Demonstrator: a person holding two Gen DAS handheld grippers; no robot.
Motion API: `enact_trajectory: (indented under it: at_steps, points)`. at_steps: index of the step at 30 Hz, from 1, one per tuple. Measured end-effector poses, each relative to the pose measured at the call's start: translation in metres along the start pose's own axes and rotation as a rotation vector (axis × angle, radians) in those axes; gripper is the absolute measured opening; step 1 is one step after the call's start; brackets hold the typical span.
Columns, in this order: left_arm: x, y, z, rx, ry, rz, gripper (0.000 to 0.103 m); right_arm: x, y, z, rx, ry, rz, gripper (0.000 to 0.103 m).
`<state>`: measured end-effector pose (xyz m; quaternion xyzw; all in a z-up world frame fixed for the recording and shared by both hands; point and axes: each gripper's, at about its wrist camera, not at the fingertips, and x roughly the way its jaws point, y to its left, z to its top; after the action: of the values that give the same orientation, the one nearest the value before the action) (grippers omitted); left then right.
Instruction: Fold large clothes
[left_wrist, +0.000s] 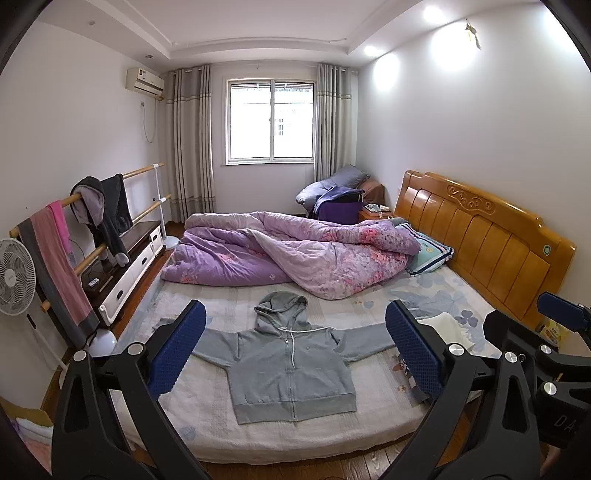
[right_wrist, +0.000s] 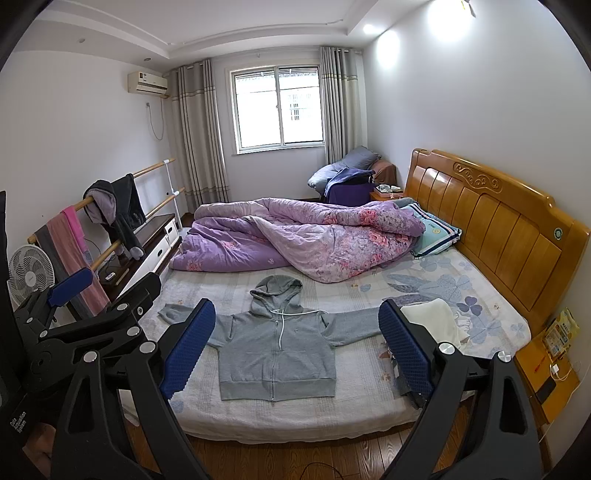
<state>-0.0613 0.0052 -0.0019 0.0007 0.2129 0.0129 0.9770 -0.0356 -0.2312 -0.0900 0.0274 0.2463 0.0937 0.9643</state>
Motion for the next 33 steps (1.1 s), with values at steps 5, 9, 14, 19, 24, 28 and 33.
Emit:
enact_trajectory:
  at_steps: [5, 9, 14, 19, 24, 28, 33]
  points:
    - [0.0006, 0.0005, 0.0000, -0.002, 0.001, -0.001, 0.098, 0.0000, 0.0000, 0.0003, 0.000, 0.000, 0.000, 0.087]
    - [0.0012, 0.0004, 0.0004, -0.002, 0.001, -0.001, 0.098, 0.0002, -0.0004, 0.0007, 0.002, 0.000, 0.002, 0.087]
    - [0.0016, -0.0002, -0.0004, -0.002, 0.005, -0.004, 0.098, 0.0006, -0.0013, 0.0013, 0.001, 0.001, 0.002, 0.087]
    - [0.0018, 0.0002, -0.0001, -0.002, 0.004, -0.005, 0.098, 0.0007, -0.0020, 0.0019, 0.000, 0.000, 0.003, 0.087]
    - [0.0020, -0.0002, -0.0004, -0.002, 0.004, -0.002, 0.098, 0.0009, -0.0023, 0.0020, 0.001, 0.002, 0.004, 0.087]
    - [0.0029, -0.0001, -0.0011, -0.003, 0.007, -0.005, 0.098, 0.0011, -0.0023, 0.0022, 0.000, 0.002, 0.002, 0.087]
    - [0.0034, 0.0005, -0.0022, -0.004, 0.007, -0.005, 0.098, 0.0009, -0.0024, 0.0024, 0.001, 0.002, 0.004, 0.087]
